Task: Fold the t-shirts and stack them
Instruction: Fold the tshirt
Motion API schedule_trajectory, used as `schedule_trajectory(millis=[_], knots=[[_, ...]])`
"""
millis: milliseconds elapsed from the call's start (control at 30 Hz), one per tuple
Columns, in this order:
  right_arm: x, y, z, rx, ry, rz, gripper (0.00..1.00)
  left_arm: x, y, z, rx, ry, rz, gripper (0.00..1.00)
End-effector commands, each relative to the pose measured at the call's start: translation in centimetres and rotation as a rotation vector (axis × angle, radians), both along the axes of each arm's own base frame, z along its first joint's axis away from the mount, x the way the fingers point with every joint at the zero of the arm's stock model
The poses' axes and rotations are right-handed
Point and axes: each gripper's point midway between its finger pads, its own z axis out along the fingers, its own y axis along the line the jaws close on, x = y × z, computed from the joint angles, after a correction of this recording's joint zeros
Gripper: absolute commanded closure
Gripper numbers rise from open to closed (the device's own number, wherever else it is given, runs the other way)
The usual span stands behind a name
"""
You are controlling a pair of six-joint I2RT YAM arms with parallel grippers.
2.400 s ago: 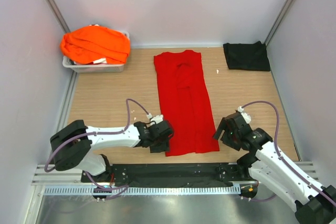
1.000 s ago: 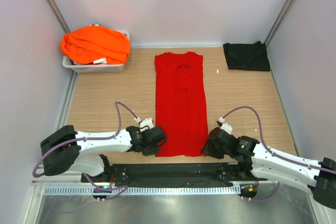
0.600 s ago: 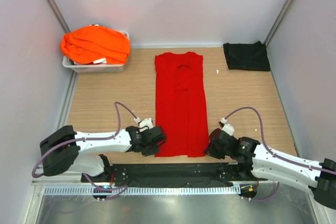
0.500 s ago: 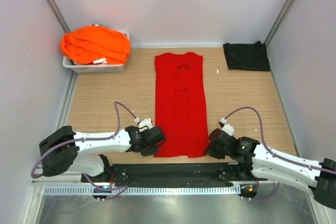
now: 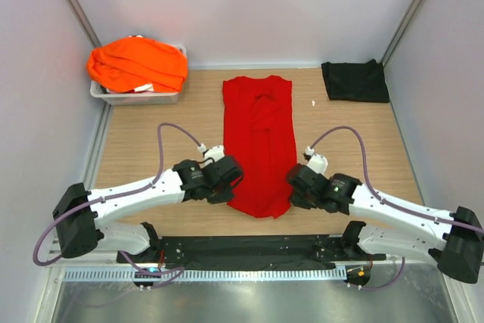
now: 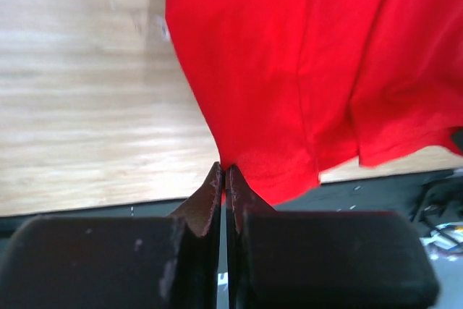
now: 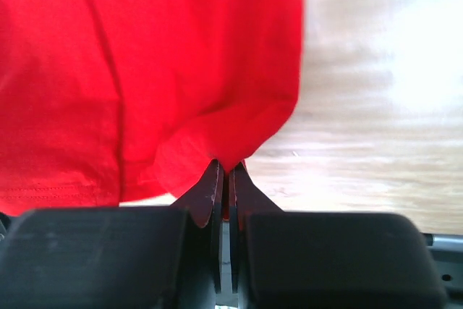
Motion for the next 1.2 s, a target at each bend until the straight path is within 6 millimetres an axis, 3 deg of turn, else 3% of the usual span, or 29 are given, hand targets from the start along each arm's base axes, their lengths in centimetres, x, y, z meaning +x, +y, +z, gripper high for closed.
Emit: schedule_trajectory(millis=[0, 133, 167, 233, 267, 333, 567, 600, 633, 700, 733, 800, 1167], knots=[[4.3, 0.2, 4.0, -0.076, -0.142, 0.005, 0.99, 2.7, 1.3, 1.8, 0.048, -0.044, 0.001, 1.0], [8.0, 0.5, 5.5, -0.105, -0.152, 0.009, 0.99, 5.5, 1.2, 3.0, 0.038, -0.045, -0.01, 1.0], [9.2, 1.0, 6.7, -0.085, -0.177, 0.01, 0.99, 6.2, 1.0, 3.4, 0.031, -0.046, -0.02, 1.0], [11.2, 0.4, 6.6, -0.12, -0.168, 0.008, 0.99, 8.5, 1.2, 4.0, 0.05, -0.046, -0.03, 1.0], [12.4, 0.7, 7.7, -0.112, -0.189, 0.003, 0.99, 9.6, 1.6, 3.4, 0.074, -0.027, -0.02, 1.0], [14.1, 0.3, 8.0, -0.122, -0.187, -0.006, 0.99, 11.6, 1.4, 4.6, 0.075, -0.048, -0.04, 1.0], [20.3, 0.0, 7.7, -0.139, -0.179, 0.001, 0.99, 17.7, 1.7, 4.9, 0.092, -0.045, -0.029, 1.0], [20.9, -0.1, 6.8, -0.151, -0.156, 0.001, 0.99, 18.4, 1.7, 4.8, 0.089, -0.04, -0.029, 1.0], [21.5, -0.1, 6.8, -0.149, -0.16, 0.002, 0.99, 19.1, 1.6, 3.8, 0.102, -0.017, -0.035, 1.0], [22.8, -0.4, 6.6, -0.157, -0.153, 0.0, 0.99, 20.9, 1.5, 4.5, 0.085, -0.024, -0.027, 1.0], [23.4, -0.4, 6.7, -0.154, -0.16, -0.001, 0.99, 21.3, 1.5, 3.3, 0.099, 0.004, -0.034, 1.0], [24.4, -0.6, 6.8, -0.145, -0.158, -0.001, 0.99, 22.7, 1.1, 3.7, 0.075, 0.002, -0.033, 1.0], [28.0, -0.8, 4.5, -0.133, -0.122, 0.011, 0.99, 27.0, 1.2, 1.0, 0.076, 0.054, -0.017, 1.0]])
